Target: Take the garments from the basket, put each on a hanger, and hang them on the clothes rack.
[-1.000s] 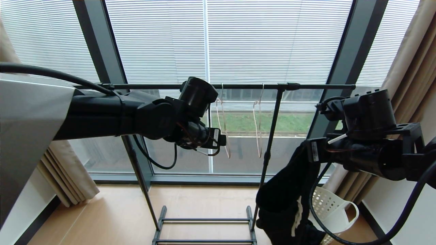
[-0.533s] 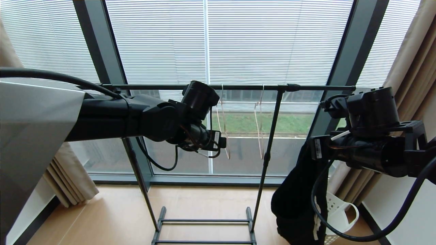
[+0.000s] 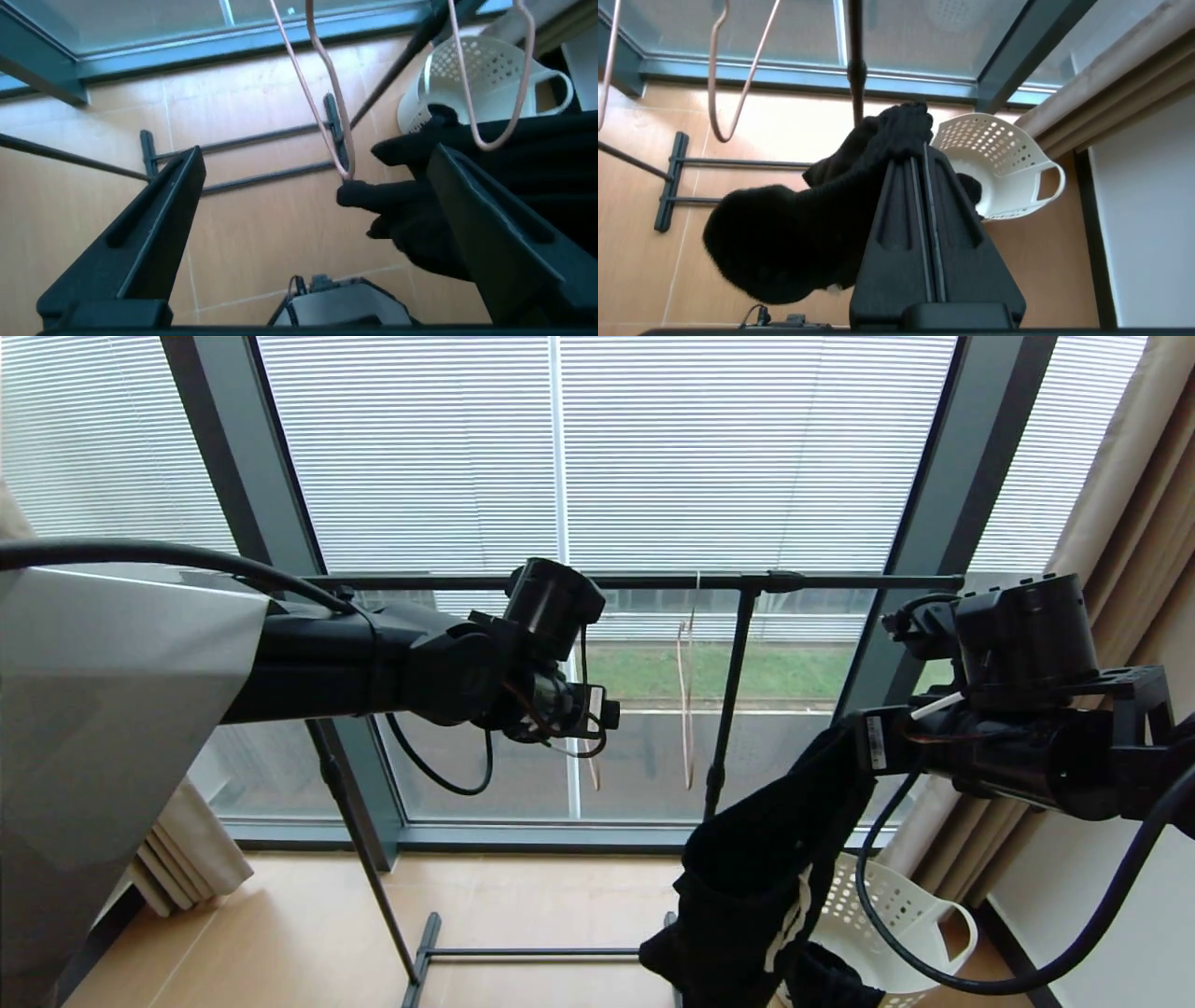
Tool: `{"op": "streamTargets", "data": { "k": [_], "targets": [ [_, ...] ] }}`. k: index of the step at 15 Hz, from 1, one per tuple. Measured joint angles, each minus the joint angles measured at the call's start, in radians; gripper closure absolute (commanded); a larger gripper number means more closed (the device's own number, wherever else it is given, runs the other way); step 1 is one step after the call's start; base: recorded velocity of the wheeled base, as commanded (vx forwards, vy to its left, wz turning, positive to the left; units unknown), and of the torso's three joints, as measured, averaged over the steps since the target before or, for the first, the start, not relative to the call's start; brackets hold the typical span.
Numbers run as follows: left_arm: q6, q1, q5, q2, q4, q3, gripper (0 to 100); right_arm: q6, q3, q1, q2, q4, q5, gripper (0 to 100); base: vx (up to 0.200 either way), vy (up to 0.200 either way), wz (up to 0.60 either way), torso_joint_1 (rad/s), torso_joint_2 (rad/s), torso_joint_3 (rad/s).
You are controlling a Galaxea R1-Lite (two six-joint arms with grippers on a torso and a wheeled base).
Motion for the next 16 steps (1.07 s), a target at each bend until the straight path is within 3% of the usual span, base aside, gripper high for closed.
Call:
{"op": "streamTargets", "data": {
  "k": [11, 16],
  "targets": [
    [-0.016, 0.044, 0.013, 0.208, 0.008, -0.265, 0, 0.001, 0.003, 0.001, 0.007, 0.0, 0.002, 100, 0.0, 0.0, 0.0, 0.0, 0.0, 0.0],
    [-0.019, 0.054, 0.012, 0.284, -0.001, -0.289, 0, 0.001, 0.003, 0.001, 0.017, -0.001, 0.0, 100, 0.0, 0.0, 0.0, 0.0, 0.0, 0.0]
  ]
}}
